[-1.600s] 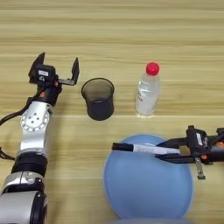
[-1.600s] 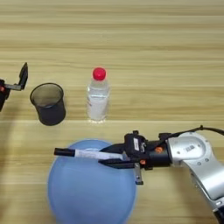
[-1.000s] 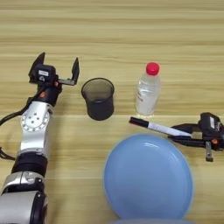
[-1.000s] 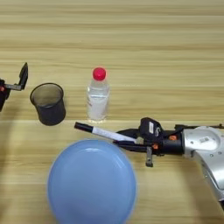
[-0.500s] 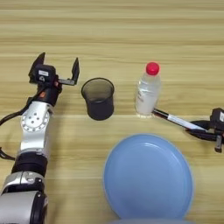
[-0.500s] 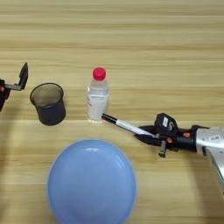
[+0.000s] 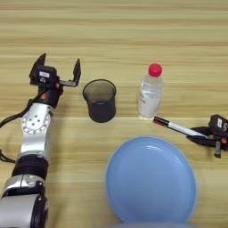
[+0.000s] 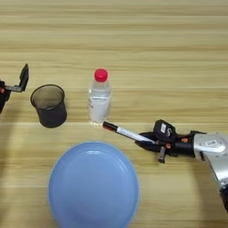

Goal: Move the objects on the table

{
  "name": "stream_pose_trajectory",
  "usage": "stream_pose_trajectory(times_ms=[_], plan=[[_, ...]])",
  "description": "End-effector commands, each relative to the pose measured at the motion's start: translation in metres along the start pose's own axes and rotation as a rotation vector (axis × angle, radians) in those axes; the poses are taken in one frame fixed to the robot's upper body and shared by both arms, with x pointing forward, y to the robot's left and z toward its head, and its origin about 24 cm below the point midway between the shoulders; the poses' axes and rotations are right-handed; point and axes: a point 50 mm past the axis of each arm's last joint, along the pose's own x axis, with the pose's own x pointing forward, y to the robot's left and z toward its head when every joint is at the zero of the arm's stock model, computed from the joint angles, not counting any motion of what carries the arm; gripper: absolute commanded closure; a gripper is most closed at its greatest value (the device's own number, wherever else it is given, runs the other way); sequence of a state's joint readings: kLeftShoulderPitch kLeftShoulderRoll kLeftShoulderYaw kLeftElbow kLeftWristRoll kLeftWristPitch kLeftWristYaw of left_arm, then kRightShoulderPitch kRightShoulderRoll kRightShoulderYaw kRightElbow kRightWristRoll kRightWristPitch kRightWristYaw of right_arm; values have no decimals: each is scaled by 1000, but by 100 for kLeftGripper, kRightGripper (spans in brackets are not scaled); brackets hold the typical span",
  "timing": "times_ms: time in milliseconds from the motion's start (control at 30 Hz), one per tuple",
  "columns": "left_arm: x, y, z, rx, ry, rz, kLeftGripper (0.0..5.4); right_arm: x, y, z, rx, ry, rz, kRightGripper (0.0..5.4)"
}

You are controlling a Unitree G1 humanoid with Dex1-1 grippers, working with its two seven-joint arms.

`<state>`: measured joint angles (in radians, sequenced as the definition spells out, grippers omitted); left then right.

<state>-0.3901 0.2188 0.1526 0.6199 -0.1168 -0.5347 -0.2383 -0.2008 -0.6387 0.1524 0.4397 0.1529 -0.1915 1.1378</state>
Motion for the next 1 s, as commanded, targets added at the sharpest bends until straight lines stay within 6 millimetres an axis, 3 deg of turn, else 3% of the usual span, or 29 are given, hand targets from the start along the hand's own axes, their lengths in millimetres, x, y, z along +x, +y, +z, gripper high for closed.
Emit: stream_pose_trajectory(times_ms=[33,433,467,1000], plan=[[3,1,3,10,-11,-7,0,3,6,-9,18,47,30,435],[3,0,3,10,-12,-10,0,3,4,2,0,-29,29,296],[3,0,3,10,-12,-10,0,3,3,3,-2,-34,28,264],[6,-1,3,11,-14,-13,0,-3,-5,48,-6,-321,-22,74]])
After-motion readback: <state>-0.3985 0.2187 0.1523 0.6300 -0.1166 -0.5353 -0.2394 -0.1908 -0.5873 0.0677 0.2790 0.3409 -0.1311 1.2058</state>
